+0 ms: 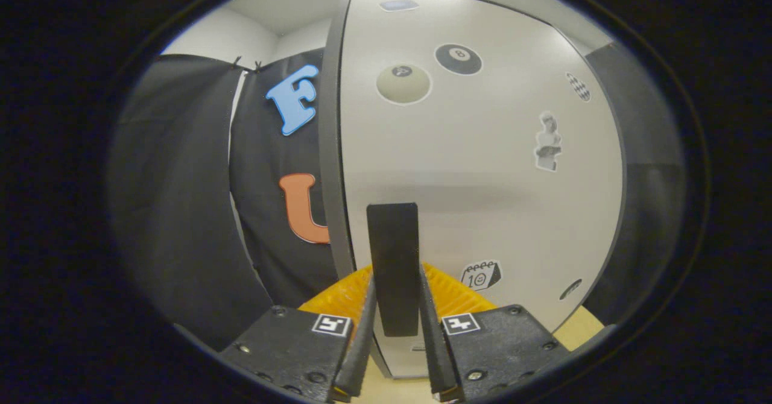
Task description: Open the shoe cabinet door, grab the shoes and put them into the shoe cabinet, then close the shoe cabinet door.
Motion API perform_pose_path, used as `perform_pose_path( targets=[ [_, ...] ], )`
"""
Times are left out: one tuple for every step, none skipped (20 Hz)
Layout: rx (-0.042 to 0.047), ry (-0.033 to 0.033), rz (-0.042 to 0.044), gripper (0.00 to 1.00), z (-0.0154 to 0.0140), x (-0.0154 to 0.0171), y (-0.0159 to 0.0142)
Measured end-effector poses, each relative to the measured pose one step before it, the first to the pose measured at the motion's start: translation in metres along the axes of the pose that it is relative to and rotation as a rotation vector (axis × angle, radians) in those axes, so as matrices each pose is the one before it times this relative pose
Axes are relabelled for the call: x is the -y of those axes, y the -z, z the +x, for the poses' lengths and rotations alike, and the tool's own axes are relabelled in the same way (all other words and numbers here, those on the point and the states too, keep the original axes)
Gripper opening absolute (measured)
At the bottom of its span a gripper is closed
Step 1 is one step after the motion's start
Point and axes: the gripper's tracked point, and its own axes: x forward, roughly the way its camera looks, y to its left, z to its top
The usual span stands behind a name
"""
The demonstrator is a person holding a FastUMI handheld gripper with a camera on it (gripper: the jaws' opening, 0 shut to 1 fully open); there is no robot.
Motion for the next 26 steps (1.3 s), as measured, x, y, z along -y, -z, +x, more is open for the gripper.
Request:
perform_pose_path(
  targets=[
    [-0.00123, -0.0033, -0.00725, 0.41, 0.00069, 0.00087, -0.00056],
    [0.0019, 0.01087, -0.01902, 0.4, 0.00075, 0.00125, 0.00022],
    [0.00975, 0.00307, -0.01358, 0.39, 0.00111, 0.00201, -0.00095],
    [0.00679, 0.0049, -0.01654, 0.37, -0.00208, -0.00084, 0.00108],
    [0.00637, 0.00265, -0.01378, 0.34, -0.00013, 0.0009, 0.0006],
    [0.00292, 0.00137, -0.00313, 0.31, -0.00081, 0.00163, 0.00065],
    [-0.00198, -0.00911, 0.00632, 0.29, -0.00145, -0.00042, 0.00014],
    [-0.00027, -0.01202, 0.01164, 0.27, -0.00083, -0.00018, 0.00067],
    [0.00508, -0.00916, 0.00184, 0.25, -0.00103, 0.0001, -0.0007],
    [0.00527, -0.00549, -0.00902, 0.25, -0.00136, 0.00075, 0.00048],
    [0.00216, -0.00522, -0.01075, 0.25, -0.00203, 0.00051, 0.00006],
    [0.00011, -0.00845, -0.00318, 0.25, -0.00351, -0.00018, 0.00091],
    [-0.00265, -0.01198, 0.00286, 0.25, -0.00474, -0.0009, -0.00002],
    [-0.00307, -0.01567, 0.00163, 0.25, -0.00721, -0.00193, 0.00022],
    [-0.0012, -0.01777, -0.00288, 0.25, -0.00669, -0.00238, -0.00084],
    [-0.00117, -0.01894, -0.00339, 0.25, -0.00371, 0.00105, -0.00067],
    [-0.00134, -0.01982, -0.00413, 0.25, -0.00488, -0.00051, 0.00017],
    [0.00047, -0.01935, 0.00101, 0.25, -0.00583, -0.00026, 0.00117],
    [-0.00123, -0.01818, -0.00346, 0.25, -0.00534, -0.00121, 0.00016],
    [-0.00097, -0.01636, -0.00862, 0.25, -0.00532, -0.00045, 0.00011],
    [-0.00079, -0.01419, -0.00171, 0.25, -0.0048, 0.00047, -0.0005],
    [-0.00244, -0.01364, -0.00147, 0.25, -0.00573, 0.00167, 0.00019],
    [-0.00273, -0.01289, 0.0024, 0.25, -0.00409, 0.00168, 0.00067],
    [0.00075, -0.01327, 0.00073, 0.25, -0.00434, 0.00009, 0.00042],
    [0.00055, -0.01404, 0.0023, 0.25, -0.00481, 0.00135, 0.00043],
    [0.00046, -0.01355, -0.00437, 0.25, -0.00436, 0.00051, 0.00072]
  ],
)
